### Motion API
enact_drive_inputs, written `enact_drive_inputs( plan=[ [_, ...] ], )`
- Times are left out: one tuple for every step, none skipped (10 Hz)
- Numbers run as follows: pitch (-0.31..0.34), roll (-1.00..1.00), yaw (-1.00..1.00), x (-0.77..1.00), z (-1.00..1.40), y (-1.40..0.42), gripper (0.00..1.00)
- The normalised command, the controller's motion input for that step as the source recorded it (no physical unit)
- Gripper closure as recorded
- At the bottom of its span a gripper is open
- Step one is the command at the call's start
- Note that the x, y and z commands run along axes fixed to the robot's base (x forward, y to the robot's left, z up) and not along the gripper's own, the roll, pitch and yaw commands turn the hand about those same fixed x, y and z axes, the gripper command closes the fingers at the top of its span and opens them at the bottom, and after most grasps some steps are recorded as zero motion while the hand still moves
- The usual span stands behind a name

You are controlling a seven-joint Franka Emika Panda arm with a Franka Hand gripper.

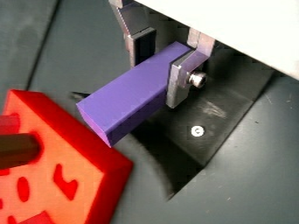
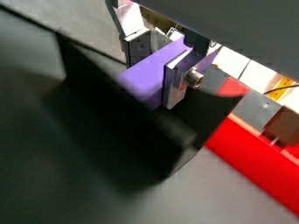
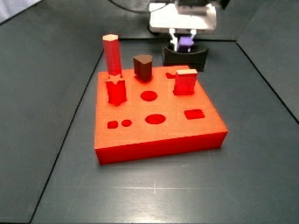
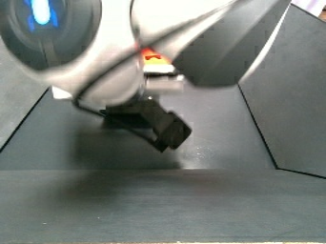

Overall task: Pick up the rectangle object. Move up. Place the rectangle object on the fixture. Regrasp the rectangle object. Move to above the board. Insert the rectangle object.
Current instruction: Place the rectangle object on the fixture, then regrasp the rectangle object.

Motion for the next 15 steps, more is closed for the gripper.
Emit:
enact_drive_inputs(
  plan=[
    [-0.029, -0.14, -0.06, 0.12, -0.6, 0.08, 1.0],
    [-0.023, -0.11, -0.04, 0.08, -0.57, 0.09, 1.0],
    [-0.023, -0.11, -0.04, 0.08, -0.58, 0.09, 1.0],
    [0.0, 0.0, 0.0, 0.0, -0.17, -0.5, 1.0],
    [0.0, 0.0, 0.0, 0.0, 0.0, 0.0, 0.0],
    [0.017, -0.04, -0.01, 0.0, 1.0, 0.0, 0.0],
    [0.017, -0.03, -0.01, 0.0, 1.0, 0.0, 0.0],
    [0.02, -0.02, 0.0, -0.01, 1.0, 0.0, 0.0],
    [0.023, 0.01, 0.0, -0.02, 1.0, 0.0, 0.0],
    [0.029, 0.03, 0.0, -0.03, 1.0, 0.0, 0.0],
    [0.043, 0.04, 0.01, -0.03, 0.89, 0.0, 0.0],
    [0.051, 0.05, 0.0, -0.03, 0.77, 0.0, 0.0],
    [0.067, 0.05, 0.0, -0.03, 0.53, 0.0, 0.0],
    [0.08, 0.05, -0.01, -0.02, 0.3, 0.0, 0.0],
    [0.059, 1.0, 0.02, -0.1, 1.0, -0.99, 0.0]
  ],
)
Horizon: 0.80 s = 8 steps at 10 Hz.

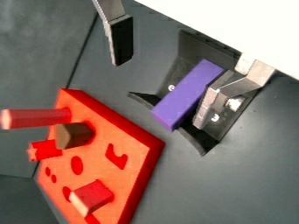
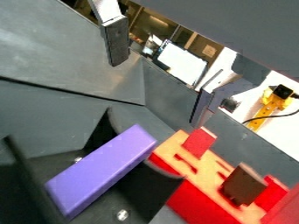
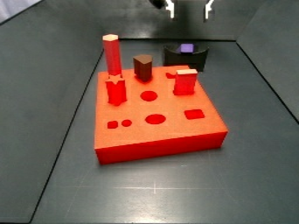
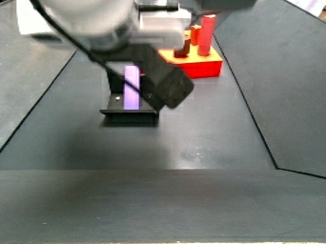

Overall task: Pick up the rectangle object. Move up. Place the rectangle object on the fixture. Regrasp the rectangle object. Move to above the board. Insert the rectangle object.
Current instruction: Regrasp the rectangle object.

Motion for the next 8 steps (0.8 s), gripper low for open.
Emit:
enact_drive_inputs(
  plan=[
    [0.057, 1.0, 0.02, -0.09, 0.91, -1.0, 0.0],
    [0.046, 1.0, 0.02, -0.11, 0.87, -1.0, 0.0],
    [0.038, 1.0, 0.02, -0.14, 0.8, -0.99, 0.0],
    [0.033, 1.0, 0.02, -0.11, 0.52, -0.78, 0.0],
    [0.032, 1.0, 0.02, -0.07, 0.3, -0.61, 0.0],
    [0.031, 1.0, 0.02, -0.04, 0.09, -0.43, 0.0],
    [0.029, 1.0, 0.02, -0.02, 0.03, -0.17, 0.0],
    [0.03, 1.0, 0.02, -0.03, 0.05, -0.03, 0.0]
  ],
)
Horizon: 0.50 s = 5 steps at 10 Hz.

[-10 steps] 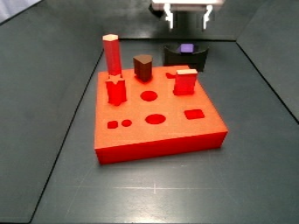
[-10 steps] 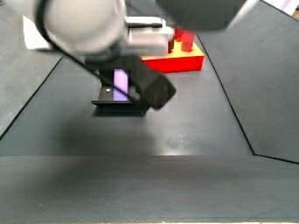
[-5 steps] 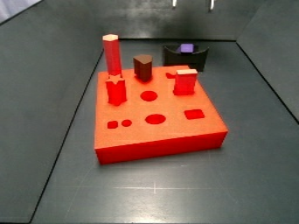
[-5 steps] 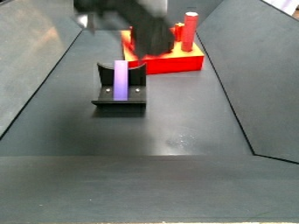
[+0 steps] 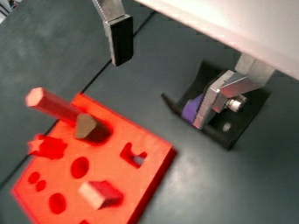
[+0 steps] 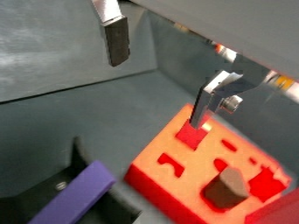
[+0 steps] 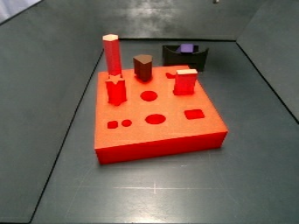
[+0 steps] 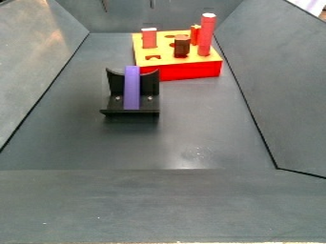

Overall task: Pick up the rectangle object. Move up. Place the rectangle object on the fixture. Regrasp the rectangle object. Move to above the board. Insert the rectangle object.
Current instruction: Regrasp the rectangle object.

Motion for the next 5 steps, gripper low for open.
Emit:
enact_drive_inputs(
  plan=[
    [0.028, 1.0, 0.02, -0.03, 0.04, -0.02, 0.0],
    [0.02, 1.0, 0.02, -0.03, 0.0, -0.04, 0.0],
    [0.015, 1.0, 0.02, -0.03, 0.0, -0.04, 0.0],
    [0.011, 1.0, 0.02, -0.03, 0.01, -0.03, 0.0],
    [0.006, 1.0, 0.02, -0.03, 0.01, -0.03, 0.0]
  ],
)
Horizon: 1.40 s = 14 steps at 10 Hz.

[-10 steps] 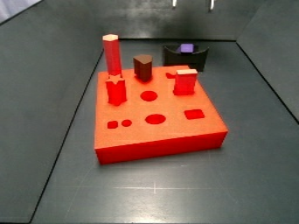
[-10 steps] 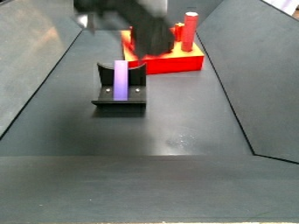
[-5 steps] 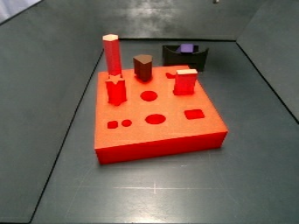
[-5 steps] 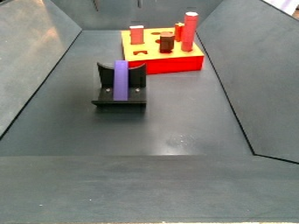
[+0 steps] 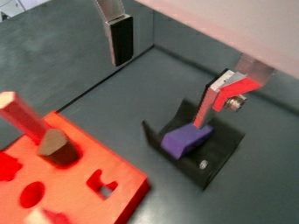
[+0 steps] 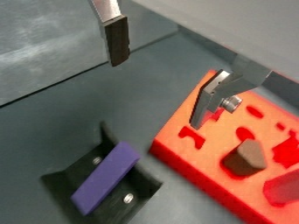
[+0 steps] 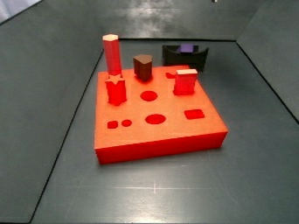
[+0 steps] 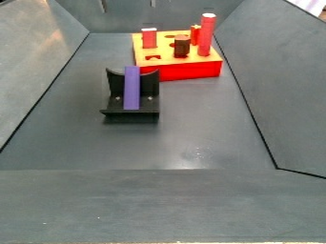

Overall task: Pick up the rectangle object. Move up. Place the rectangle object on the fixture. Regrasp the rectangle object. Move to above the board. Insert the rectangle object.
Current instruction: Regrasp the rectangle object.

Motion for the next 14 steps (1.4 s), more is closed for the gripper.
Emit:
enact_drive_inputs(
  plan=[
    [0.0, 1.0, 0.03, -0.02, 0.0, -0.02, 0.0],
    [-0.005, 1.0, 0.03, -0.02, 0.0, -0.02, 0.0],
    [-0.004, 1.0, 0.03, -0.02, 0.0, -0.02, 0.0],
    [-0.001, 1.0, 0.03, -0.01, 0.01, -0.02, 0.0],
    [0.003, 1.0, 0.03, -0.01, 0.01, -0.02, 0.0],
    [0.008, 1.0, 0.03, 0.01, 0.0, -0.02, 0.0],
    [0.016, 1.0, 0.04, 0.02, -0.01, -0.02, 0.0],
    [0.028, 1.0, 0.04, 0.04, -0.01, -0.02, 0.0],
    [0.035, 1.0, 0.04, 0.04, -0.01, -0.02, 0.0],
    [0.054, 1.0, 0.05, 0.06, -0.01, -0.03, 0.0],
    [0.074, 1.0, 0.06, 0.07, -0.02, -0.03, 0.0],
    [0.104, 1.0, 0.08, 0.09, -0.01, -0.04, 0.0],
    [0.12, 1.0, 0.09, 0.09, -0.01, -0.04, 0.0],
    [0.154, 1.0, 0.13, 0.09, -0.02, -0.04, 0.0]
  ],
)
